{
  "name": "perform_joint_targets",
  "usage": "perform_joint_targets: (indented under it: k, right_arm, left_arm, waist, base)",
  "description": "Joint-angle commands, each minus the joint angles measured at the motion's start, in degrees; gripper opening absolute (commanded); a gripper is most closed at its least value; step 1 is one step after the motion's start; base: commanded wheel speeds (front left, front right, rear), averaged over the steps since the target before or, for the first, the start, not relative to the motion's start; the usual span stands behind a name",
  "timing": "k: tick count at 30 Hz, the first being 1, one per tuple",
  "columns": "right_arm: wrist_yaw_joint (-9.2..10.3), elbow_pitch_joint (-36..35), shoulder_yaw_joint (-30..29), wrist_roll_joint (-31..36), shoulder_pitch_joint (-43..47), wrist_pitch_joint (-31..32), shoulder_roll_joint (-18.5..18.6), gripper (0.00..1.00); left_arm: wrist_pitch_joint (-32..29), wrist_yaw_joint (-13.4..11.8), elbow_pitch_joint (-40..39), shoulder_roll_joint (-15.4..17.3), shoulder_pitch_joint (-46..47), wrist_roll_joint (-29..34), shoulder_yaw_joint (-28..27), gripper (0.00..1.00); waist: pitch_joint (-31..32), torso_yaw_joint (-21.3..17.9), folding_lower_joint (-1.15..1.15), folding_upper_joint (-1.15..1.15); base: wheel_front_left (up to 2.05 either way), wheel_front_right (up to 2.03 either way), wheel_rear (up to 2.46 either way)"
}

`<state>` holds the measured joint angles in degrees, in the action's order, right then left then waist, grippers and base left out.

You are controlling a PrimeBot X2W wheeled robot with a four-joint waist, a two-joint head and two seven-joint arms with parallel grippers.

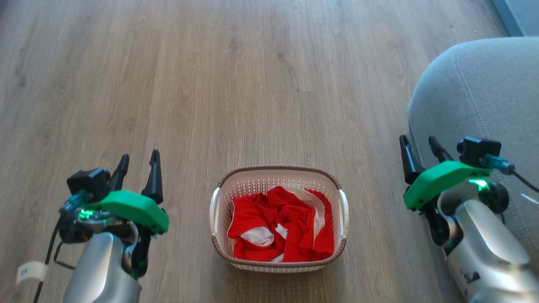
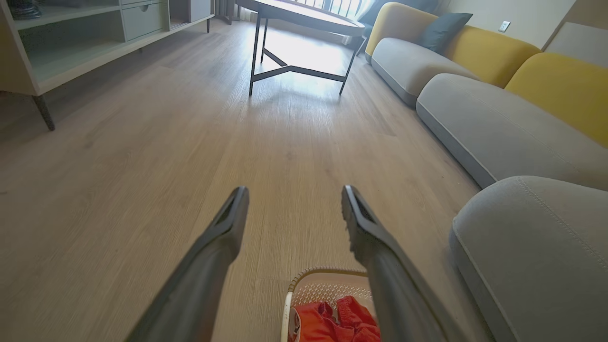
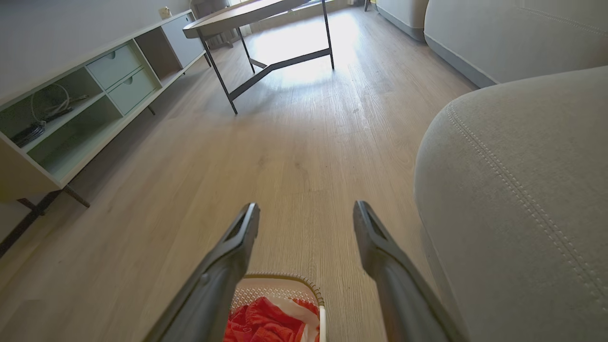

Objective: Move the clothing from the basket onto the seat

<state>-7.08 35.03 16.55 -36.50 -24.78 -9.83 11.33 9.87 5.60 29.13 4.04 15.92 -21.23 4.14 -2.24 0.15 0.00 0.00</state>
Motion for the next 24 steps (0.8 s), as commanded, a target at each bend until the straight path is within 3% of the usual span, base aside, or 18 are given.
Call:
perform_joint_targets:
  k: [1,24]
  right_arm:
    - [-0.33,-1.41,1.02,1.75,-3.56,-1.08,1.04,1.0]
    - [-0.4,-5.29,-2.92,18.46,-5.74,-4.94,1.12,1.0]
  left_arm:
    - [1.03,-0.41,-1.81,1.55,4.22,1.97,-1.15,1.0]
    - [4.9,-1.97,-5.73,1.12,6.84,18.15,-2.35,1.0]
  waist:
    - [-0.11,0.02,0.0,0.0]
    - [-1.25,0.31,0.0,0.0]
  base:
    - [0.0,0.0,0.0]
    - [0.0,0.0,0.0]
